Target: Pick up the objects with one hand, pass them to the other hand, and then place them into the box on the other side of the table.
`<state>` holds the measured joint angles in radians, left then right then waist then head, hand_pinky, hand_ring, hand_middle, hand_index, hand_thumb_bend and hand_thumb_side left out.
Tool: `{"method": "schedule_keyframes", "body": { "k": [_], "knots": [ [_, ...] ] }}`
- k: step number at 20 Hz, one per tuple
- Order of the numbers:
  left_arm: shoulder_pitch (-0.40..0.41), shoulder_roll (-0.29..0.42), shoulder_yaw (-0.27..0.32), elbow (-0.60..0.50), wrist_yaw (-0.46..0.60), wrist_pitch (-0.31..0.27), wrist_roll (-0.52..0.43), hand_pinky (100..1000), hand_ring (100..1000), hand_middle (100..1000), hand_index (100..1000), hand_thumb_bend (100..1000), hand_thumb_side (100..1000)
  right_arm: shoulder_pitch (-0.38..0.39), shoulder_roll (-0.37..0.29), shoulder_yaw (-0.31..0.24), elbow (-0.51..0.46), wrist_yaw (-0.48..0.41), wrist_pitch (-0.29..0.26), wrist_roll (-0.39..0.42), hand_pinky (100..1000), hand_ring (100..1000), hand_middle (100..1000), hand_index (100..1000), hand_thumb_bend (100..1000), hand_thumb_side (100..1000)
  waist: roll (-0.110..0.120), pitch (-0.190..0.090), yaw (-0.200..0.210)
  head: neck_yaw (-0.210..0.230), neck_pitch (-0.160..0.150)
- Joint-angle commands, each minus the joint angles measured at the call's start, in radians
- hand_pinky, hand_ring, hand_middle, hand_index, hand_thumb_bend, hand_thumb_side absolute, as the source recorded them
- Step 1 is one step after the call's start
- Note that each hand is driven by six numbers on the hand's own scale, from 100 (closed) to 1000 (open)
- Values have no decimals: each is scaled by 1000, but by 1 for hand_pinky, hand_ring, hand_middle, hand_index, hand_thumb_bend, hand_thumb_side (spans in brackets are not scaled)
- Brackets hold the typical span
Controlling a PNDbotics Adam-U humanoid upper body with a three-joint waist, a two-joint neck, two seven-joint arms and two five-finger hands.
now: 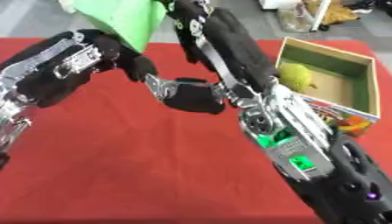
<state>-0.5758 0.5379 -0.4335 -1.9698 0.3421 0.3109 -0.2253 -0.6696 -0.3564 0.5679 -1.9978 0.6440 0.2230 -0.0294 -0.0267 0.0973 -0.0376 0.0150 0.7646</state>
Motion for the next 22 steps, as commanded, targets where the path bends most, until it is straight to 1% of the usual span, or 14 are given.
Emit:
{"method": "schedule_keyframes", "body": {
  "k": [1, 4, 12, 16, 19, 22],
  "knots": [
    [-41, -12, -3, -30, 3, -17, -8, 819, 575, 549, 690, 144, 703, -10, 3, 27, -2, 17, 18, -15, 162, 315, 151, 716, 238, 352, 0, -13, -1, -4, 5],
    [-47, -13, -10, -30, -7, -28, -24, 819, 575, 549, 689, 139, 697, -10, 4, 27, -2, 25, 37, -43, 155, 308, 143, 690, 241, 346, 1, -13, -2, -4, 5],
    [-58, -13, -24, -30, -53, -61, -72, 821, 580, 551, 692, 130, 676, -6, 6, 31, -2, 29, 80, -107, 133, 291, 123, 621, 210, 325, 2, -14, -4, -4, 5],
    [-60, -14, -28, -30, -68, -71, -88, 821, 582, 553, 693, 128, 671, -4, 7, 31, -2, 19, 104, -142, 113, 275, 101, 540, 156, 283, 2, -15, -5, -5, 5],
    [-61, -14, -29, -30, -74, -76, -94, 822, 583, 553, 694, 126, 668, -4, 8, 30, -2, 1, 120, -186, 100, 251, 100, 457, 104, 216, 2, -15, -5, -5, 5],
    [-61, -14, -30, -30, -76, -78, -98, 823, 584, 554, 694, 126, 670, -4, 8, 29, -2, -19, 134, -250, 100, 232, 100, 398, 100, 167, 2, -15, -6, -5, 5]
  ]
}}
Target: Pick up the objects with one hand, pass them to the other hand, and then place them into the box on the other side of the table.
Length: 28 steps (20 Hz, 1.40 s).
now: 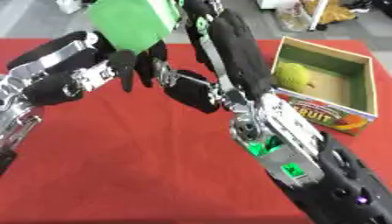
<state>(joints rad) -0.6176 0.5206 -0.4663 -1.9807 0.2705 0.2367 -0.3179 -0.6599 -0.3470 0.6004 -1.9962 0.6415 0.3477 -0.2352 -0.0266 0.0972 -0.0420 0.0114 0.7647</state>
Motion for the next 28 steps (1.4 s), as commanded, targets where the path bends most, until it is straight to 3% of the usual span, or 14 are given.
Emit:
{"method": "schedule_keyframes", "body": {
  "k": [1, 11, 22, 28],
  "knots": [
    [-19, 4, 2, -19, -5, -4, -7, 823, 584, 554, 694, 126, 672, -14, -2, -3, -4, -24, 12, -65, 100, 225, 100, 379, 100, 153, 2, -15, -1, -1, 5],
    [-4, 20, 1, -19, -28, 18, -32, 826, 592, 568, 712, 146, 711, -11, -7, -5, -4, -74, 10, -197, 100, 205, 100, 284, 100, 110, 1, -15, -1, 1, 5],
    [35, 68, 36, -19, -102, 31, -21, 829, 608, 599, 744, 195, 755, -7, -14, -20, -4, -102, 7, -224, 100, 208, 100, 281, 100, 118, 1, -16, -2, -3, 5],
    [87, 114, 93, -19, -128, 27, 37, 829, 610, 604, 746, 204, 751, 7, -40, -46, -4, -127, 20, -240, 100, 211, 100, 283, 100, 128, 2, -15, 2, -15, 5]
  ]
}}
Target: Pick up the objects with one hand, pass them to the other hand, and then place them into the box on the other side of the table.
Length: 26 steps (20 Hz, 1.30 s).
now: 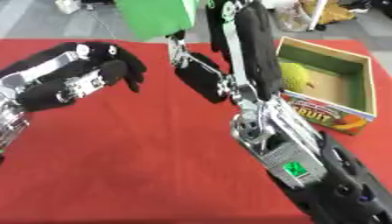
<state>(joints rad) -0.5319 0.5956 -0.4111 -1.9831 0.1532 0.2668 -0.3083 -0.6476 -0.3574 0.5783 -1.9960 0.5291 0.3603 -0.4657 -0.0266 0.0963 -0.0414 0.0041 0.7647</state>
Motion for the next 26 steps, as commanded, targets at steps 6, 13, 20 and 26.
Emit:
{"method": "schedule_keyframes", "body": {
  "k": [6, 13, 20, 26],
  "knots": [
    [72, 85, 131, -17, -2, -45, 125, 829, 610, 603, 741, 207, 719, 47, -104, -79, -4, -49, 43, -60, 100, 212, 100, 282, 100, 149, 2, -11, 9, -41, 5],
    [145, 98, 221, -17, 15, -130, 216, 829, 612, 605, 738, 218, 679, 178, -226, -190, -4, -122, 129, -185, 100, 217, 100, 288, 100, 173, 1, -10, 20, -109, -12],
    [196, 70, 271, -17, 1, -196, 254, 830, 613, 605, 737, 223, 660, 270, -311, -285, 7, -250, 240, -298, 100, 222, 100, 291, 100, 235, 8, -7, 24, -132, -20],
    [239, 34, 297, -17, -17, -229, 273, 831, 613, 605, 736, 225, 658, 243, -357, -302, 205, -391, 261, -283, 100, 243, 100, 312, 100, 304, 13, -9, 32, -136, -20]
  ]
}}
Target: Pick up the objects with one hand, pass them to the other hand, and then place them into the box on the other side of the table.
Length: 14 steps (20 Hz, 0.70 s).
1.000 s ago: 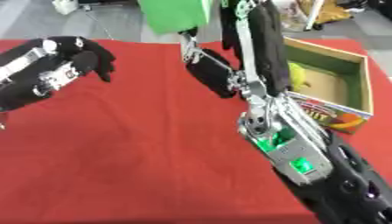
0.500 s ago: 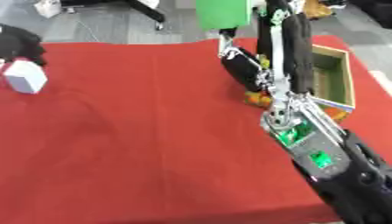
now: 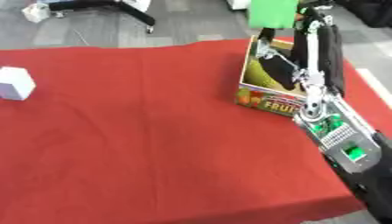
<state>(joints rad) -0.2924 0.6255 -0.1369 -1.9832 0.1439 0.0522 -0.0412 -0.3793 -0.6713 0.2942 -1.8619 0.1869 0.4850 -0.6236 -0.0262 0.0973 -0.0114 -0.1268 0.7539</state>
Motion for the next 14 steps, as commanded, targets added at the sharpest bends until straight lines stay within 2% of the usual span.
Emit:
{"method": "schedule_keyframes", "body": {
  "k": [1, 6, 8, 11, 14],
  "knots": [
    [6, -1, 25, -17, -11, -18, 7, 831, 614, 605, 736, 225, 658, -36, -43, -17, 116, -67, 126, -113, 100, 248, 100, 314, 100, 318, 13, -10, 4, -5, -9],
    [31, -26, 38, -17, -24, -32, 13, 832, 614, 606, 735, 228, 655, -100, -18, -20, 382, -123, 67, -59, 102, 270, 100, 330, 100, 363, 19, -14, 17, -2, -5],
    [39, -34, 42, -17, -27, -37, 16, 832, 614, 605, 735, 230, 655, -130, -2, -21, 489, -125, 43, -19, 133, 294, 100, 355, 100, 400, 21, -16, 23, 0, -4],
    [48, -44, 44, -17, -29, -42, 18, 832, 614, 605, 734, 231, 655, -178, 18, -32, 642, -80, 30, 55, 154, 308, 100, 383, 100, 401, 23, -17, 29, 1, -2],
    [54, -52, 46, -17, -31, -45, 18, 833, 614, 605, 739, 231, 657, -226, 39, -56, 776, 8, 41, 93, 176, 323, 109, 420, 100, 413, 26, -18, 35, -3, -1]
  ]
}}
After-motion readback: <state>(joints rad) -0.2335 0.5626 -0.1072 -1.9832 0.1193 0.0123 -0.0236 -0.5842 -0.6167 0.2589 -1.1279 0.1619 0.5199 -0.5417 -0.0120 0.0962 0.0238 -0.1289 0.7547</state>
